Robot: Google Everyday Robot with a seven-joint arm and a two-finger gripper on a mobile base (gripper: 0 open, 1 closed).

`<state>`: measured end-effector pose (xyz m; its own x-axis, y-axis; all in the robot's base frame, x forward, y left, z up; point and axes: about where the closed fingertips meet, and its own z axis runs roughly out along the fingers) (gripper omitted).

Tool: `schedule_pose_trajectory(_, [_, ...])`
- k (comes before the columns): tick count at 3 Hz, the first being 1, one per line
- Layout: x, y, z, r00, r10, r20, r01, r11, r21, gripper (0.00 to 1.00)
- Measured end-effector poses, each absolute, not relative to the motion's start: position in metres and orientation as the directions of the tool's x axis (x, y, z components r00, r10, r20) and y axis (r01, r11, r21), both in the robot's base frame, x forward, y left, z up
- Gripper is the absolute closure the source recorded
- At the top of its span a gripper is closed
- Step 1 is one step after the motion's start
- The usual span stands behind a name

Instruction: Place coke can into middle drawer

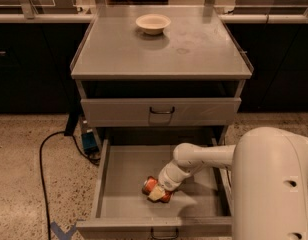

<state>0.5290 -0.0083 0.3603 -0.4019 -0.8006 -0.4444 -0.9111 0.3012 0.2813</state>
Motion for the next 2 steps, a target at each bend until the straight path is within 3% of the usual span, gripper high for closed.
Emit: schedule_pose_trajectory(2, [0.5282,-0.0068,0.3522,-0.423,-0.787,-0.45,-0.898,0.298,0.323,1.0])
